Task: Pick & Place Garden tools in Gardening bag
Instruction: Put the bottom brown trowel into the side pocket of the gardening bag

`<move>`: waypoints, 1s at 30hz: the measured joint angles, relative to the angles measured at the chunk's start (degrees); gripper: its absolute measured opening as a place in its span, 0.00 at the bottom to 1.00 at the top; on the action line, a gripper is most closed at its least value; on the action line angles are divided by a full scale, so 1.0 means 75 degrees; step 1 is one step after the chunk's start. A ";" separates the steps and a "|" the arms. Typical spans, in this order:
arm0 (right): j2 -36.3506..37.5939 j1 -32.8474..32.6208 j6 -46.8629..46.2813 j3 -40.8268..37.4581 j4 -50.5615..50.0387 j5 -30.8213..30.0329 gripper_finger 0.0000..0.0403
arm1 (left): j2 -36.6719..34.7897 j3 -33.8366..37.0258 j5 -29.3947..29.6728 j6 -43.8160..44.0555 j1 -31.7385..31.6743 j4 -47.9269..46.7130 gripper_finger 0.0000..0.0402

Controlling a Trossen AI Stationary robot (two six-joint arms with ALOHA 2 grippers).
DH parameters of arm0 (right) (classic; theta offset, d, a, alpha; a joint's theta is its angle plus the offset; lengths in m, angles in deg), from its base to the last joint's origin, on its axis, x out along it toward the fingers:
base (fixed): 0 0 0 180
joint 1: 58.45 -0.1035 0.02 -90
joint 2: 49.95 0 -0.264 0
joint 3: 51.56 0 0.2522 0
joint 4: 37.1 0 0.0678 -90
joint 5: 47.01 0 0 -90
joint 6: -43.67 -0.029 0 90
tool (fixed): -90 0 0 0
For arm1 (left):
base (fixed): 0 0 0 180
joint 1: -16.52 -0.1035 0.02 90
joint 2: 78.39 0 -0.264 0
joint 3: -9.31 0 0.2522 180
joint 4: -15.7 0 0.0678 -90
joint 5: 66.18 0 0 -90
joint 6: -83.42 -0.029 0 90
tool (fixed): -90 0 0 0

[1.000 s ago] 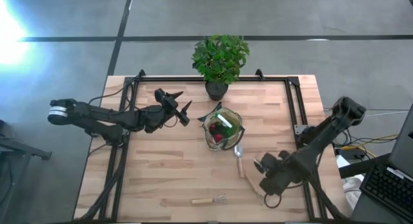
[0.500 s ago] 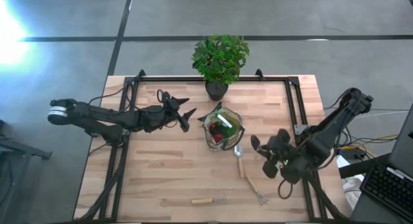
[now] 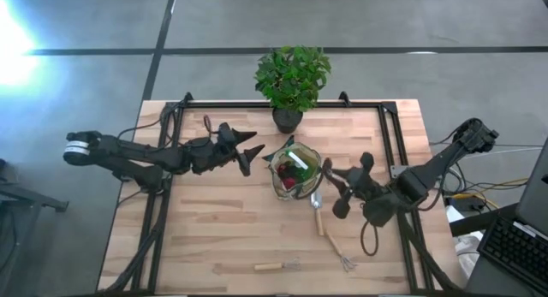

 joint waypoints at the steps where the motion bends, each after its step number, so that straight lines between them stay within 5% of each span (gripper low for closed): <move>1: 0.0000 0.0107 0.0180 0.0000 0.0208 -0.0147 0.13 | 0.0037 0.0000 -0.0076 0.0002 0.0003 0.0273 0.67; 9: -0.0408 0.0919 0.0963 0.0006 0.1260 -0.1040 0.13 | 0.0551 -0.0105 -0.0032 -0.0224 0.0006 0.1478 0.67; 17: -0.1200 0.1319 0.2408 0.0006 0.2913 -0.1042 0.13 | 0.1634 -0.1394 0.0029 -0.0981 0.0135 0.1301 0.67; 30: -0.1236 0.1372 0.2315 0.0006 0.3127 -0.1177 0.14 | 0.2649 -0.2599 -0.0285 -0.1725 0.0437 0.1321 0.67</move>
